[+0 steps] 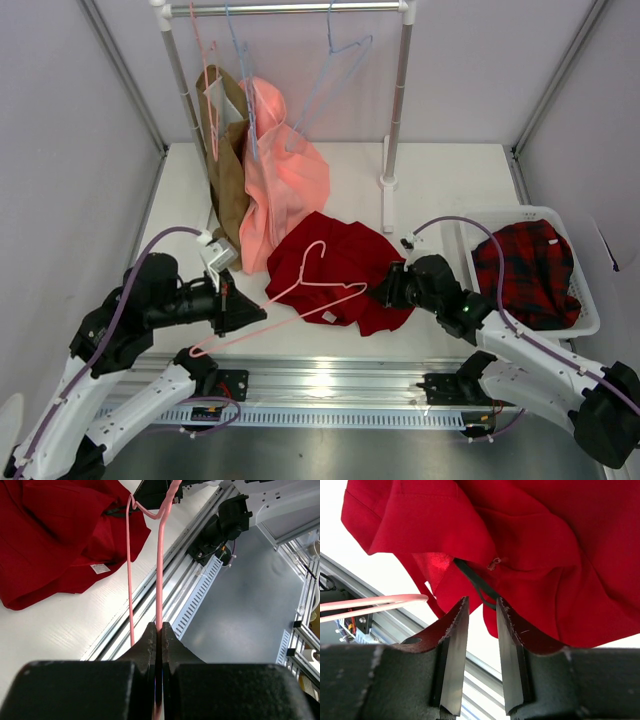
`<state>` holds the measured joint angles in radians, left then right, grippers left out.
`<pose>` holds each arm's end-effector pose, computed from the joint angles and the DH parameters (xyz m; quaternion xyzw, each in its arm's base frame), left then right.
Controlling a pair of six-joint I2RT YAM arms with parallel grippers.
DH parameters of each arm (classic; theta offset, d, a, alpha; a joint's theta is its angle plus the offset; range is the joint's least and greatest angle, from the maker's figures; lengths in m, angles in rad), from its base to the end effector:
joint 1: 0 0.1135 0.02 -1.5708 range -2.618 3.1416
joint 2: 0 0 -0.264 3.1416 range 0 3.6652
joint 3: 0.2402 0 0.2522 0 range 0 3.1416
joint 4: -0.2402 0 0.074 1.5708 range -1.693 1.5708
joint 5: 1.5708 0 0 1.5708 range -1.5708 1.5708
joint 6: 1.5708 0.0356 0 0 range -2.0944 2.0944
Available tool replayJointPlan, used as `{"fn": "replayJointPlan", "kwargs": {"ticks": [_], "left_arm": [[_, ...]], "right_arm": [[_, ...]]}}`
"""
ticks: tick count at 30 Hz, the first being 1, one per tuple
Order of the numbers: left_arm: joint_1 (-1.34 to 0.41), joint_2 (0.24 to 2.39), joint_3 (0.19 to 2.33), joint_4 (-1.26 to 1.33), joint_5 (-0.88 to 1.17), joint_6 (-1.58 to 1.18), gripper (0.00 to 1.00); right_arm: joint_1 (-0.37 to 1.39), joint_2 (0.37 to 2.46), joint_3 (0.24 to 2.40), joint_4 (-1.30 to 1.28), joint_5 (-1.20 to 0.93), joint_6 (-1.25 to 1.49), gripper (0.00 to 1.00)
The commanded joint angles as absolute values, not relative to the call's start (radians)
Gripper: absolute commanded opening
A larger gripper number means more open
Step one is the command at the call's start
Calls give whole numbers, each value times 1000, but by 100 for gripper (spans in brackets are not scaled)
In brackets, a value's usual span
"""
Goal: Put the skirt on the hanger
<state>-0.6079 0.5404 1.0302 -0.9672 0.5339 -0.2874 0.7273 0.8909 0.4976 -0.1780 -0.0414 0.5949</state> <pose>0.0508 -0.0574 0.3694 0.2669 0.7915 -0.4202 0.3545 0.1450 0.1310 0.2211 -0.0679 0.8749 0.3085 0.3670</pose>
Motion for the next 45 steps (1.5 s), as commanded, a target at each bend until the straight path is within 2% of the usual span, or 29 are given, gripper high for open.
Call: {"fn": "replayJointPlan", "kwargs": {"ticks": [1,18,37,39,45], "left_arm": [[-614,558,1029,-925,551,-276,0],[-614,597,1002,-891,551,-275,0],[-614,620,988,-868,560,-275,0],[-614,621,989,-867,560,-275,0],[-614,626,979,-850,561,-270,0]], "right_arm": [[732,894,492,-130,-28,588,33],[732,851,462,-170,-9,587,33],[709,847,414,-81,-61,617,33],[698,847,411,-69,-74,620,32],[681,854,413,-57,-95,626,17]]}}
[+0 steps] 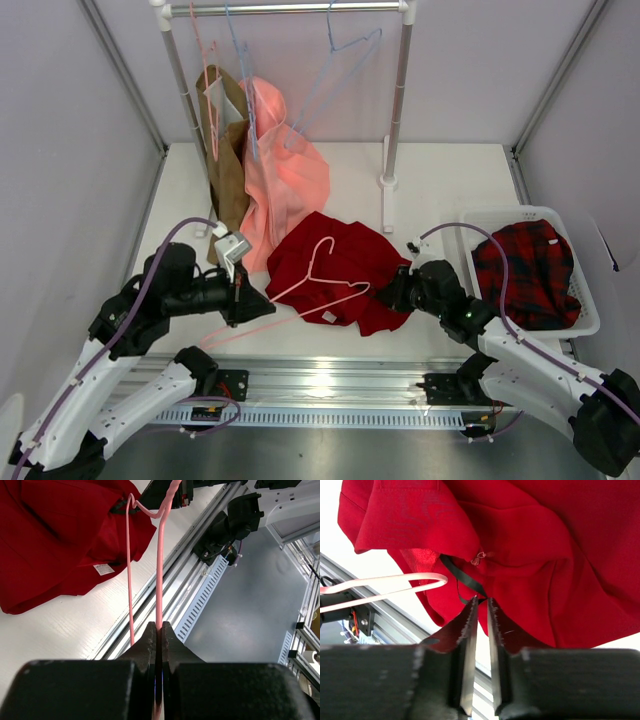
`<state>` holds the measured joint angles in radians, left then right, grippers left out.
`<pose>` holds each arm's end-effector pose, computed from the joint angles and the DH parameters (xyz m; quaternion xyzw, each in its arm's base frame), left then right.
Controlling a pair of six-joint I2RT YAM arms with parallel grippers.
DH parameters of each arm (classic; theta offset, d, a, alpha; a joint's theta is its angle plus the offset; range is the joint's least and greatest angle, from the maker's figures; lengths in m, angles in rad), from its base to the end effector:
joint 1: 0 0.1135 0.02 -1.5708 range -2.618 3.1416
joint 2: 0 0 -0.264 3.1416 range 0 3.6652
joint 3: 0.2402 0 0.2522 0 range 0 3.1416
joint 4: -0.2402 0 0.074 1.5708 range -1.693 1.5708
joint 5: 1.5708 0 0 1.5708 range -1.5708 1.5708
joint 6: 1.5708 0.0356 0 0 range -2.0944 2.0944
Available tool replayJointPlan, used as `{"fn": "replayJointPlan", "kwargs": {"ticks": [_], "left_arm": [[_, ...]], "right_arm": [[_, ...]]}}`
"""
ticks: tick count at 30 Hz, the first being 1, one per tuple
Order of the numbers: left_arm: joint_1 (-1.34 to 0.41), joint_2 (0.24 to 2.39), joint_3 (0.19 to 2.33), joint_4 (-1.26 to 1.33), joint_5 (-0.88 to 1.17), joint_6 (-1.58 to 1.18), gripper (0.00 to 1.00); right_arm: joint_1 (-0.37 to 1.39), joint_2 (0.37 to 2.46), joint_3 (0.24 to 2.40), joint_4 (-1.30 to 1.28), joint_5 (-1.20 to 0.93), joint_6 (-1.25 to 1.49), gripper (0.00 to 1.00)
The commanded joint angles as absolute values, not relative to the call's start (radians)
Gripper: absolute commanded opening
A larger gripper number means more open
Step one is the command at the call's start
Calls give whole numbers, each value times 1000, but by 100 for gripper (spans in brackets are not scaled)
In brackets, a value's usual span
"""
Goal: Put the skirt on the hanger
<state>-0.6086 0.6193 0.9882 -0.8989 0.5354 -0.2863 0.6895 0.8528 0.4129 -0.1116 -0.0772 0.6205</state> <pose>0.0734 -0.0733 0.3581 0.2641 0.8048 -0.4144 0.3330 0.1424 0.1209 0.2049 -0.0489 0.8711 0.3237 0.3661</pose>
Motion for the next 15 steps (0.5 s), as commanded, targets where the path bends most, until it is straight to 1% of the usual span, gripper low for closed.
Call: {"fn": "replayJointPlan", "kwargs": {"ticks": [1,15], "left_arm": [[-614,626,977,-847,561,-270,0],[-615,652,954,-810,552,-255,0]], "right_arm": [[683,854,414,-60,-97,626,15],[676,842,440,-86,-110,623,13]]}}
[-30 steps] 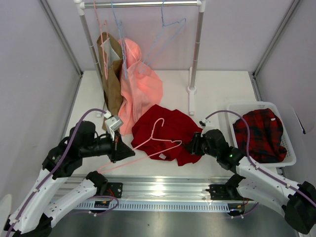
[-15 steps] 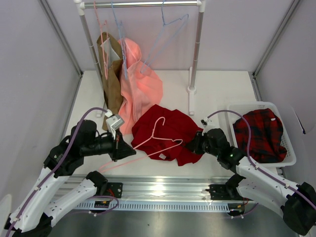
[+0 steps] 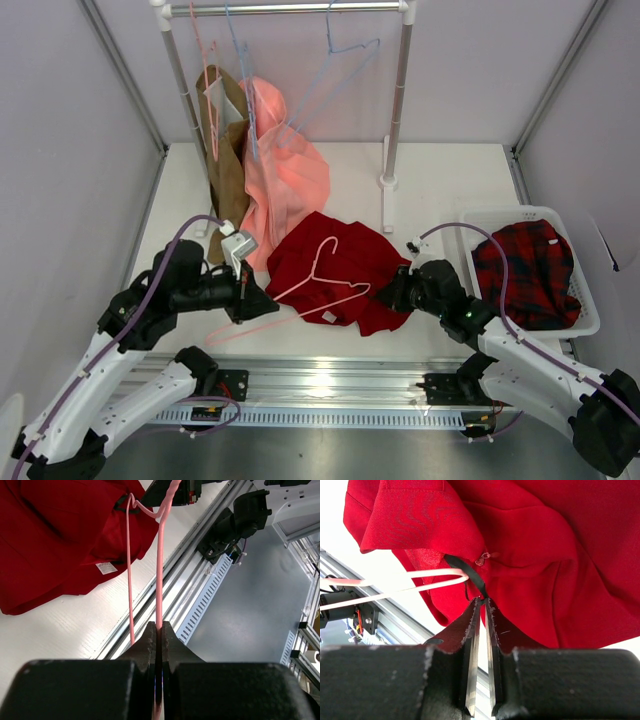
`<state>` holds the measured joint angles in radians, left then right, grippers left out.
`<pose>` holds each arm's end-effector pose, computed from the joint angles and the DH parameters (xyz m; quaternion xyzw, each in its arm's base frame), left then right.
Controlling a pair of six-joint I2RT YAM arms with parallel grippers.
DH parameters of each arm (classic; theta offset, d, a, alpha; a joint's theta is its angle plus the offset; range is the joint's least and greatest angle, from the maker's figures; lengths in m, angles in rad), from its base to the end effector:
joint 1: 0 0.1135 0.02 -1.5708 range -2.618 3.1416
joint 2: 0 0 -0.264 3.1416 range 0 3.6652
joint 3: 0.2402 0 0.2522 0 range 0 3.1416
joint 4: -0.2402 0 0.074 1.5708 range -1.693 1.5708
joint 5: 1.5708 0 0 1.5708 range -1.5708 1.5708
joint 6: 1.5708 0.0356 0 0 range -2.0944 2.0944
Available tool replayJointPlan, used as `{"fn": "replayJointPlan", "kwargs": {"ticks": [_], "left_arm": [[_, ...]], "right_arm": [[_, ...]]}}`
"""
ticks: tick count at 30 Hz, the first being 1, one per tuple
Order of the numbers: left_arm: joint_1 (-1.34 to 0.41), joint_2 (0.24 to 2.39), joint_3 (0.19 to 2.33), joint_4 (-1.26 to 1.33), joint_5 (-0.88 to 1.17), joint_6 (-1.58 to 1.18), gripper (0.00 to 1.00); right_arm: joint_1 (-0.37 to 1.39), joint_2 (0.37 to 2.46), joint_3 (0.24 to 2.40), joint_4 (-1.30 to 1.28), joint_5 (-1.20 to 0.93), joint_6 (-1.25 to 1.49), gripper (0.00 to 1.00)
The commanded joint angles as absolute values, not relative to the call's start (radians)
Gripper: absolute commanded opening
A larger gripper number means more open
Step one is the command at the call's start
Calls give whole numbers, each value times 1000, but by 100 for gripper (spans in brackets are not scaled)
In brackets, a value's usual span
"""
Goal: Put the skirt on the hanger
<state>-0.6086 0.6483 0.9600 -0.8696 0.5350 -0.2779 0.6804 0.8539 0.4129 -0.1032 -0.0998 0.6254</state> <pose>0.0824 -0.0795 0.3498 0.2653 0.8108 -0.4094 0.3235 0.1434 0.1206 0.2056 -0.0484 0.8690 0.3325 0.3632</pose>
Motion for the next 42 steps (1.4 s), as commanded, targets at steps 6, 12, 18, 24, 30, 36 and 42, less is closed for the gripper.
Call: {"fn": "replayJointPlan", "kwargs": {"ticks": [6,12,18,24,30,36,42], "left_arm": [[-615,660,946,-802,554,-253,0],[-615,664,939,-796,554,-255,0],[-617,658,948,-807,538,-255,0],[-617,664,953,-808,537,-253,0],[-617,666,953,-810,534,-255,0],[-617,666,956,-813,531,-256,0],[-615,667,954,-815,531,-255,0]], "right_arm": [[675,847,462,-97,-112,618,13],[675,861,480,-94,-117,617,12],[675,864,474,-97,-103,620,26],[675,868,462,-101,-78,620,39],[673,873,440,-57,-83,627,40],[641,905,394,64,-150,644,40],[630,916,377,100,-160,657,28]]}}
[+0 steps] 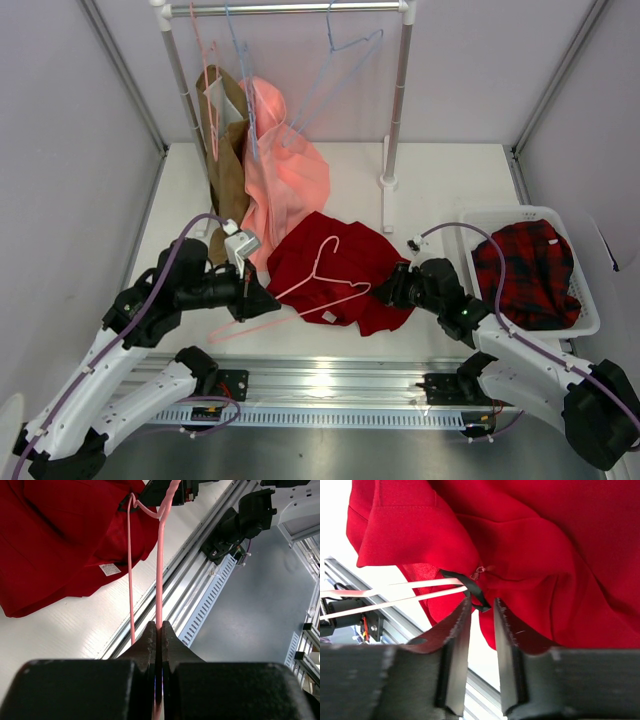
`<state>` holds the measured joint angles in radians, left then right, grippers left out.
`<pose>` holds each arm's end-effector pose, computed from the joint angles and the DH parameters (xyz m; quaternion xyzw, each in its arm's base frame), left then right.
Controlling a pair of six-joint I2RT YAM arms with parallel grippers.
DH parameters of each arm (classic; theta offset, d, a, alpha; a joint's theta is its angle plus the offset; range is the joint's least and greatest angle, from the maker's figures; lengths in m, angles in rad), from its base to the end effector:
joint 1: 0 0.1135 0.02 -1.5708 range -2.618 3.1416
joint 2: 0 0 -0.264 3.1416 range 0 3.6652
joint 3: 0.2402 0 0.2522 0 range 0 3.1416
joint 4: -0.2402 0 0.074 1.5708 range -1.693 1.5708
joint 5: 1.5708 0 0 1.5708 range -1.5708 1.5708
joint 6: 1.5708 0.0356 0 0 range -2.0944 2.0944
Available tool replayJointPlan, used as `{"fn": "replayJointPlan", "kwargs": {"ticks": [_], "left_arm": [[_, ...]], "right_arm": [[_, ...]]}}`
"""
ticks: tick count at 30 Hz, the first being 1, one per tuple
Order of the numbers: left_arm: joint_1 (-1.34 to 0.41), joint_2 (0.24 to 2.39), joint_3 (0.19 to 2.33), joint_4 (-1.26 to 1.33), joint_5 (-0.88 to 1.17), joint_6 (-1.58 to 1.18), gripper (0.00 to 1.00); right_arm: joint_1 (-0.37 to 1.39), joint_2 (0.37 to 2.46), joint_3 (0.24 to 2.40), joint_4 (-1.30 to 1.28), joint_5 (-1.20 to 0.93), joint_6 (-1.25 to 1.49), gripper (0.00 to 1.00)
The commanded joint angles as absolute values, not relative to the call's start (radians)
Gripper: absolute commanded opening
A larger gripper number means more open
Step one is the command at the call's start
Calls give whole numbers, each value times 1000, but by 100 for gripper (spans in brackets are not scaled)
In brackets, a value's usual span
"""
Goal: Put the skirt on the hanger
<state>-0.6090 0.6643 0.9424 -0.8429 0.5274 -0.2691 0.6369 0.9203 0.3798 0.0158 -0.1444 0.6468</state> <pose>0.0879 -0.0832 0.3451 0.2669 0.8124 -0.4045 0.3242 0.1542 0.1204 0.1943 -0.0317 0.8642 0.3483 0.3617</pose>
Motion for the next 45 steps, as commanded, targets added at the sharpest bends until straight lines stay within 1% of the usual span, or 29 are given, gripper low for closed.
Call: {"fn": "replayJointPlan", "kwargs": {"ticks": [1,2,5,9,19,32,41,45], "left_arm": [[-615,670,954,-813,532,-255,0],[-617,669,956,-813,534,-255,0],[-617,670,953,-810,537,-253,0],[-617,678,948,-811,538,-256,0],[-618,695,959,-762,520,-270,0],[-627,762,934,-663,557,-307,0],[-658,824,873,-535,512,-391,0],[-675,865,824,-440,480,-432,0]], "right_arm": [[630,913,377,101,-160,658,26],[629,910,379,101,-160,660,22],[627,905,382,103,-160,661,16],[627,904,396,94,-169,661,13],[627,874,436,38,-192,643,11],[627,857,471,-34,-187,620,10],[629,856,495,-74,-183,600,9],[629,847,502,-100,-176,591,9]]}}
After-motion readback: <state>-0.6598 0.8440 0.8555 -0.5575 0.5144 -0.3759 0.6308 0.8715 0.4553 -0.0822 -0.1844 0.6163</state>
